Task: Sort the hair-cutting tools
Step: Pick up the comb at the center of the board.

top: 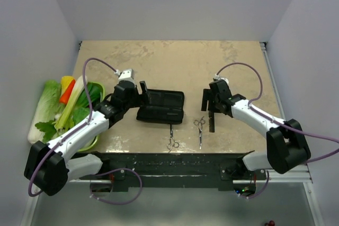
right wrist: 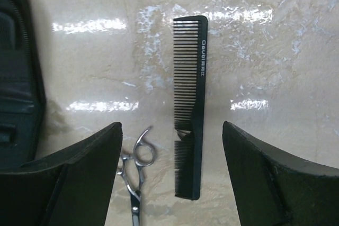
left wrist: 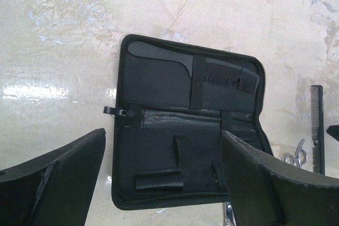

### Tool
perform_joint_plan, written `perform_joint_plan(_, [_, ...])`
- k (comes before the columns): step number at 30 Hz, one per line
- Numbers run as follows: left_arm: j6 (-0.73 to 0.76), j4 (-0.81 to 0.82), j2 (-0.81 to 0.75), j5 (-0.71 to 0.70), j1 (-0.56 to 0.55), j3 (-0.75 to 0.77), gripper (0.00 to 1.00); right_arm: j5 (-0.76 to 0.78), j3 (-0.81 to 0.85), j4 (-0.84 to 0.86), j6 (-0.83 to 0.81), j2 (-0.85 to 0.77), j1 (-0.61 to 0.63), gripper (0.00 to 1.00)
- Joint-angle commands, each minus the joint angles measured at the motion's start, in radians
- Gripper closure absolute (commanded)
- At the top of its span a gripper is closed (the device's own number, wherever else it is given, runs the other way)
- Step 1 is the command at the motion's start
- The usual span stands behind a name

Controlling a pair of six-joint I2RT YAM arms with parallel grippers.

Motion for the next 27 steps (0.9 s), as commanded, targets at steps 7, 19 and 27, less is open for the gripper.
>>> perform_joint_plan(7, [0.026,-0.007,-0.019,0.023,-0.005,0.021,0.08,0.002,-0.064,0.124,0.029,0.097,-0.061,0.25])
perform_joint_plan(19, [0.017,0.022,-0.004,0.041,-0.005,0.004,0.08,-0.018,-0.075,0.109,0.055,0.124,-0.061,0.34])
perform_joint_plan(27, [0.014,0.027,0.0,0.054,-0.004,-0.002,0.08,0.022,-0.096,0.081,0.092,0.107,-0.06,0.46])
